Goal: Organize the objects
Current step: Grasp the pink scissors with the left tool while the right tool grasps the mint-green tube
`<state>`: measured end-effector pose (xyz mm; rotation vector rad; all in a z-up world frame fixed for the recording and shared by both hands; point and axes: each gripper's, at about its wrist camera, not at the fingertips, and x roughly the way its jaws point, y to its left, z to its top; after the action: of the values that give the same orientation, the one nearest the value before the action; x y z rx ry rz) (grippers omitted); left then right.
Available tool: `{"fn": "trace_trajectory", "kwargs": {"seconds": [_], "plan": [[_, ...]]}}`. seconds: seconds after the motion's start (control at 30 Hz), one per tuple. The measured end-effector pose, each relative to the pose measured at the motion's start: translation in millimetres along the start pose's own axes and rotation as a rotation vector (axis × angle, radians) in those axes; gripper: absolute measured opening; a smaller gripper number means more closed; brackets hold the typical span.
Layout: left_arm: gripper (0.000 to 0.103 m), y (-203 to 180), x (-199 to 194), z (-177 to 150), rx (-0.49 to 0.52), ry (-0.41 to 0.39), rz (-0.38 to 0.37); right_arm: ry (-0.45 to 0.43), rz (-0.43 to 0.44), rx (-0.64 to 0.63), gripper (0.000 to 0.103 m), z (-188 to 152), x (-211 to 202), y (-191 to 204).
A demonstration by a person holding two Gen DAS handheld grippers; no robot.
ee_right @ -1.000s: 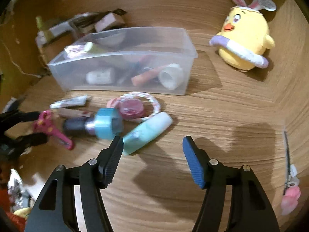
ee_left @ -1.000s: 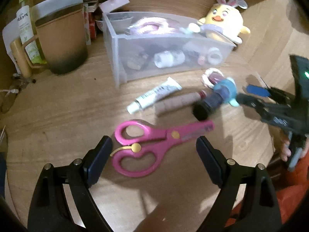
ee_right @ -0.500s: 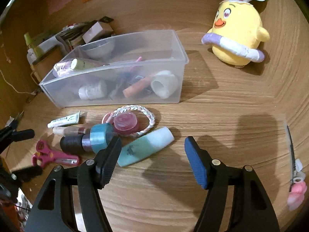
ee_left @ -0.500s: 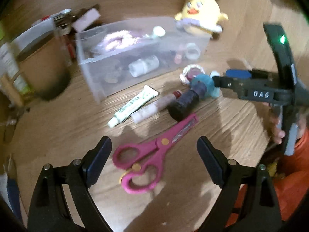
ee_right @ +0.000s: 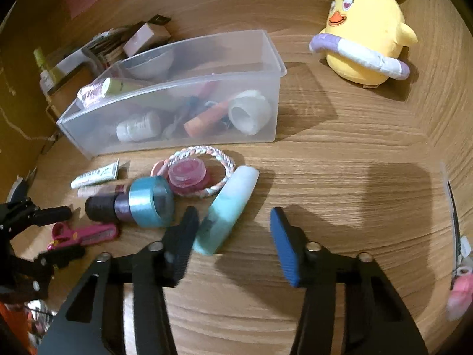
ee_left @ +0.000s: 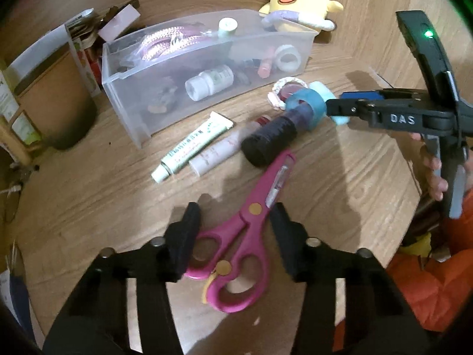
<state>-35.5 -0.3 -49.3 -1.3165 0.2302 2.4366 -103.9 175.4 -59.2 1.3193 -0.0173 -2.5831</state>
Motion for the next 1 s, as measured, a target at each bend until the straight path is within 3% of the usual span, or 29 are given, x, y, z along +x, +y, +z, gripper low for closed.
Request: {"fn": "trace_trajectory", "kwargs": {"seconds": [0.1, 0.33, 0.43, 0.57, 0.77, 0.87, 1.0], "plan": [[0.036, -5.4, -1.9, -1.9, 0.012, -0.001, 0.0, 0.005, -0.015, -0.024, 0.033, -2.0, -1.0, -3.6], [0.035, -13.3, 6.5, 7.6, 0.047, -0.026, -0.02, 0.0, 0.005, -0.031, 0.032, 2.5, 3.1, -0.9], [0.026, -13.3, 6.1, 5.4, 0.031, -0.046, -0.007, -0.016, -0.009, -0.044, 0.025, -0.7, 2.1, 3.3], [0.018, -10.5, 0.2, -2.9, -0.012, -0.054, 0.011, -0.031, -0.003, -0.028, 0.023, -8.9, -3.6, 0.1], [0.018, -2.6, -9.2, -10.9, -0.113, -0.089, 0.043, -0.089, 0.007, 0.002, 0.021, -16.4, -24.9, -5.2], [0.018, 4.4, -18.1, -9.8, -0.164, -0.13, 0.054, -0.116, 0.012, -0.005, 0.01, -13.6, -35.4, -3.0], [0.018, 13.7, -32.2, -3.5, -0.213, -0.191, 0.05, -0.162, 0.02, -0.028, 0.01, -7.6, -48.2, 2.9]]}}
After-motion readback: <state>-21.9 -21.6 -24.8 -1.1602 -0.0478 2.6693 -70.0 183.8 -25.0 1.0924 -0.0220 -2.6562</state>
